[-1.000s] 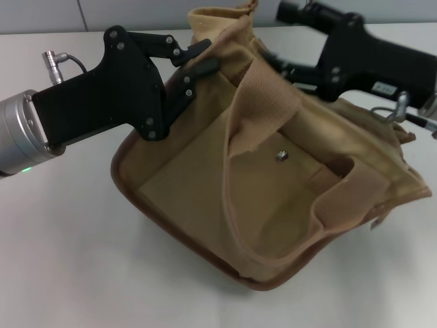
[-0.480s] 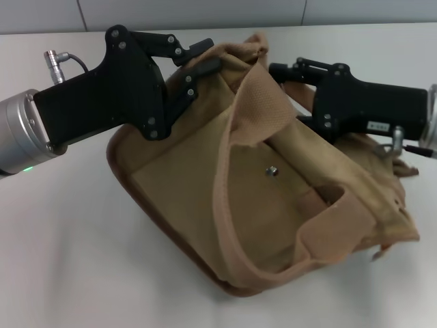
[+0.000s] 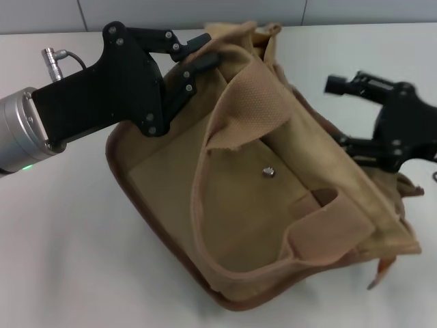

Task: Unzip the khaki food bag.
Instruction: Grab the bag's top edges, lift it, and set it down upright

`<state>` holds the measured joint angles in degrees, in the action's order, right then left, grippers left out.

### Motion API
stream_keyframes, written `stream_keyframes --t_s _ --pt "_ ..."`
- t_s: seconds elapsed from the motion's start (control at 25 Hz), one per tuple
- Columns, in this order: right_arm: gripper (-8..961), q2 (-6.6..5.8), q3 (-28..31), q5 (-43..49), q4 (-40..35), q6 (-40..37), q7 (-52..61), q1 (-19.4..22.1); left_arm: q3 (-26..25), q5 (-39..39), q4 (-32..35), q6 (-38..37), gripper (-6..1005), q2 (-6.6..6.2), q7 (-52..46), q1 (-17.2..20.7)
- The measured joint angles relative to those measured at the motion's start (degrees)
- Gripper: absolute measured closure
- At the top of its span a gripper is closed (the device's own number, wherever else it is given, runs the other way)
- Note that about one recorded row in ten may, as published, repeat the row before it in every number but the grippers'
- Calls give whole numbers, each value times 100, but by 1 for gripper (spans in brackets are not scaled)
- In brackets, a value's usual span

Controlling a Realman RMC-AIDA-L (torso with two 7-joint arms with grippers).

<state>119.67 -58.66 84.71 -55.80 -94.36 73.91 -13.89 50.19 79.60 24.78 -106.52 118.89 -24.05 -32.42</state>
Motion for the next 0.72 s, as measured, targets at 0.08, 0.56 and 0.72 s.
stream_keyframes --t_s 0.08,0.56,0.72 --pt "115 5 90 -290 156 -31 -182 42 4 -4 0 0 875 -3 0 0" --pt "115 -12 -267 -933 898 696 -474 -810 44 -5 0 9 872 2 -3 -11" --pt "115 -30 -768 -770 826 759 -409 -889 43 -5 0 9 871 2 -3 -12"
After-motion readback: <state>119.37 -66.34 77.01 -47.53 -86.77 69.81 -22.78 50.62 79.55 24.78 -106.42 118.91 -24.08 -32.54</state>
